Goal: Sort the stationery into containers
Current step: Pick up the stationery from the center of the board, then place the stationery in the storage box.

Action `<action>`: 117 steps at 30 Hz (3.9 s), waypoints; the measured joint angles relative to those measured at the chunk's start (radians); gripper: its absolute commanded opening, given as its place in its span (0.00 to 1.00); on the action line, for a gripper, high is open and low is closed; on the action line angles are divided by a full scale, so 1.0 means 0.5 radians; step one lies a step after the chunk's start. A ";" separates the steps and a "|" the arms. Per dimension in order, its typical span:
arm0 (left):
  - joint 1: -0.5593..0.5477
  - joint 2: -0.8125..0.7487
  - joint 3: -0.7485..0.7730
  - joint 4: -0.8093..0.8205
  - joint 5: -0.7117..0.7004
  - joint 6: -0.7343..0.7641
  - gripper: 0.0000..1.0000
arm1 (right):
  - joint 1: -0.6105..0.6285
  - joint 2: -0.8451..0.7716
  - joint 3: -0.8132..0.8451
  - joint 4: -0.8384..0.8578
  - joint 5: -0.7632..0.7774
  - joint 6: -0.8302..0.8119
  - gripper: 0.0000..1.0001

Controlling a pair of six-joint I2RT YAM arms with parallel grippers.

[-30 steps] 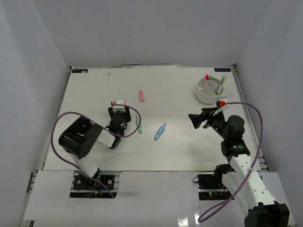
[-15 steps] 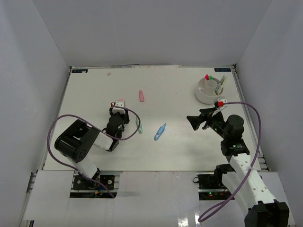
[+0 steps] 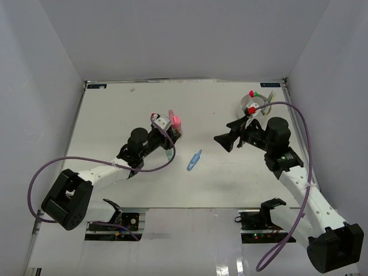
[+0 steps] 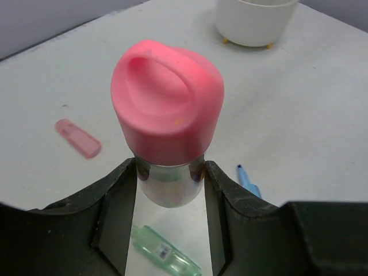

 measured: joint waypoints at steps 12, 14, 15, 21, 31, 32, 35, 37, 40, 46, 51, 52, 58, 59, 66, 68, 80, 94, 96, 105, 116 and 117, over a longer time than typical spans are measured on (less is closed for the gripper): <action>-0.163 -0.033 0.334 -0.672 0.513 0.046 0.25 | 0.496 0.394 0.538 -0.167 0.114 -0.237 0.94; -0.172 -0.033 0.357 -0.735 0.558 0.045 0.25 | 0.549 0.438 0.578 -0.192 0.124 -0.257 0.94; -0.178 -0.034 0.369 -0.760 0.577 0.045 0.25 | 0.571 0.455 0.592 -0.200 0.128 -0.267 0.94; -0.211 -0.056 0.395 -0.820 0.637 0.046 0.25 | 0.664 0.558 0.641 -0.216 0.166 -0.286 0.94; -0.227 -0.147 0.395 -0.828 0.661 0.047 0.25 | 0.733 0.692 0.655 -0.220 0.237 -0.262 0.88; -0.227 -0.158 0.395 -0.827 0.661 0.047 0.25 | 0.733 0.694 0.655 -0.220 0.238 -0.257 0.86; -0.227 -0.175 0.395 -0.819 0.661 0.047 0.25 | 0.733 0.697 0.655 -0.220 0.244 -0.241 0.84; -0.227 -0.175 0.395 -0.810 0.661 0.047 0.25 | 0.733 0.700 0.655 -0.220 0.243 -0.236 0.82; -0.227 -0.175 0.395 -0.811 0.668 0.047 0.25 | 0.737 0.707 0.655 -0.220 0.235 -0.231 0.79; -0.227 -0.175 0.395 -0.813 0.673 0.047 0.25 | 0.741 0.745 0.655 -0.202 0.191 -0.224 0.62; -0.227 -0.175 0.395 -0.818 0.675 0.031 0.28 | 0.750 0.754 0.655 -0.201 0.157 -0.239 0.39; -0.227 -0.175 0.395 -0.816 0.674 0.027 0.30 | 0.750 0.754 0.655 -0.201 0.152 -0.236 0.31; -0.227 -0.173 0.396 -0.817 0.655 -0.027 0.68 | 0.750 0.752 0.655 -0.201 0.175 -0.228 0.13; -0.227 -0.170 0.397 -0.818 0.650 -0.036 0.74 | 0.752 0.748 0.655 -0.203 0.195 -0.228 0.12; -0.227 -0.167 0.452 -0.869 0.478 -0.176 0.87 | 0.663 0.677 0.654 -0.207 0.578 -0.249 0.08; -0.227 -0.167 0.476 -0.923 0.362 -0.233 0.93 | 0.580 0.651 0.654 -0.206 0.743 -0.270 0.08; 0.099 -0.085 0.951 -1.553 -0.121 -0.449 0.98 | -0.130 0.821 0.731 0.035 1.417 -0.258 0.08; 0.299 -0.119 0.732 -1.658 -0.435 -0.411 0.98 | -0.445 1.350 1.104 0.319 1.523 -0.132 0.08; 0.299 -0.121 0.732 -1.657 -0.436 -0.410 0.98 | -0.460 1.405 1.127 0.337 1.519 -0.114 0.08; 0.299 -0.121 0.732 -1.658 -0.424 -0.403 0.98 | -0.483 1.563 1.136 0.340 1.501 -0.056 0.08; 0.299 -0.121 0.732 -1.658 -0.402 -0.402 0.98 | -0.521 1.563 1.070 0.387 1.500 -0.050 0.08; 0.299 -0.121 0.732 -1.658 -0.397 -0.402 0.98 | -0.523 1.563 1.064 0.386 1.498 -0.049 0.08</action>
